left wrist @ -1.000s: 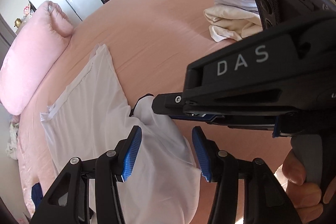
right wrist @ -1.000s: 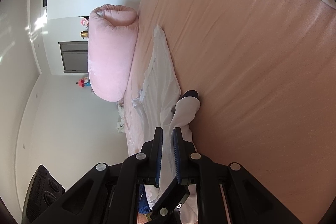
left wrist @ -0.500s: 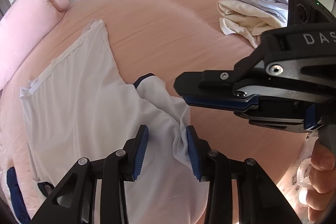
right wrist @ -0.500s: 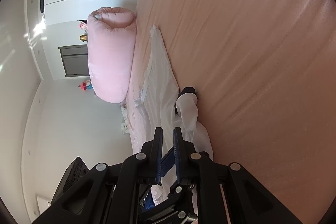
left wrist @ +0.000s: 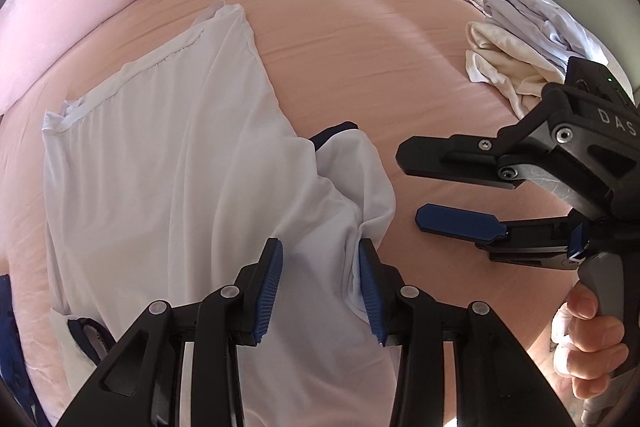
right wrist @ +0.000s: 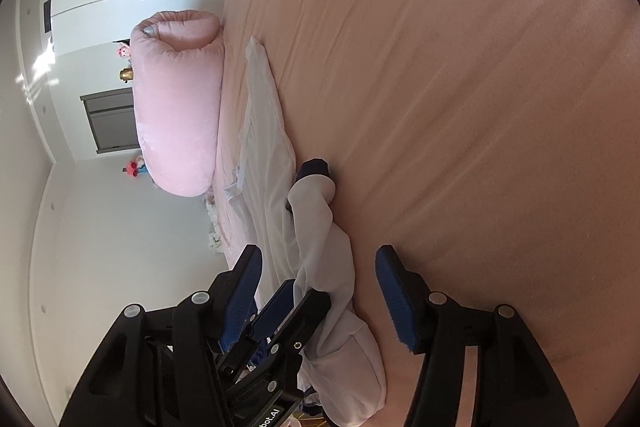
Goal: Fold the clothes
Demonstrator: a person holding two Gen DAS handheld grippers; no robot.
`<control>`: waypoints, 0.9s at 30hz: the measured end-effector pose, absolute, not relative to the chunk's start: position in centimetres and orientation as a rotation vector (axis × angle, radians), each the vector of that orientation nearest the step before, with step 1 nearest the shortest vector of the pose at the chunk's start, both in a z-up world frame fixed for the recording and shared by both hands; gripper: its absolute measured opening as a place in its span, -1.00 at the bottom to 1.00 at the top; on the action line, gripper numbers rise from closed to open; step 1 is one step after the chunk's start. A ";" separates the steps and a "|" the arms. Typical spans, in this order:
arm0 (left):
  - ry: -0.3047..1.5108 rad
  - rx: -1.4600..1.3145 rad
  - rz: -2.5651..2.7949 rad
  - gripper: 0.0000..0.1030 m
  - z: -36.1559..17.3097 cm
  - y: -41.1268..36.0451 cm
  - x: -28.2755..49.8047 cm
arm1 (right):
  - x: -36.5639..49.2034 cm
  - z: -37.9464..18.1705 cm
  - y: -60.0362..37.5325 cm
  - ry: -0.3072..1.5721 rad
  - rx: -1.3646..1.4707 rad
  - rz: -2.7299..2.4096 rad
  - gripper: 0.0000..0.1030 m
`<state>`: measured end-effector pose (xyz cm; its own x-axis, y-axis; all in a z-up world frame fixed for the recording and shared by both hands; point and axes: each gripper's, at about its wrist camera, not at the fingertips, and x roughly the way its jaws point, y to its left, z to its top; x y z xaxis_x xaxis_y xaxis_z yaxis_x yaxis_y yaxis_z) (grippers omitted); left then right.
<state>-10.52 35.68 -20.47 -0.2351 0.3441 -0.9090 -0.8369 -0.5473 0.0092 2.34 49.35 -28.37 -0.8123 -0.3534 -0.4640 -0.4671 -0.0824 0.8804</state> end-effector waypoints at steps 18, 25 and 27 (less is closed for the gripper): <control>0.565 -1.273 1.832 -0.30 -20.9 33.1 -12.4 | -1.5 -30.7 47.7 2.074 -0.955 2.022 -0.95; 0.657 -1.233 1.803 -0.29 -19.5 33.3 -10.2 | -1.5 -29.0 48.2 2.082 -0.871 2.096 -0.90; 0.643 -1.236 1.784 -0.29 -19.2 33.4 -10.0 | -1.2 -28.2 48.8 2.103 -0.810 2.133 -0.90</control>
<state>-9.96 33.40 -19.19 -0.1505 0.3523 -0.9237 -0.8607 -0.5064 -0.0529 -1.24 48.78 -28.15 -0.8631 -0.3274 -0.3847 -0.3800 -0.0809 0.9214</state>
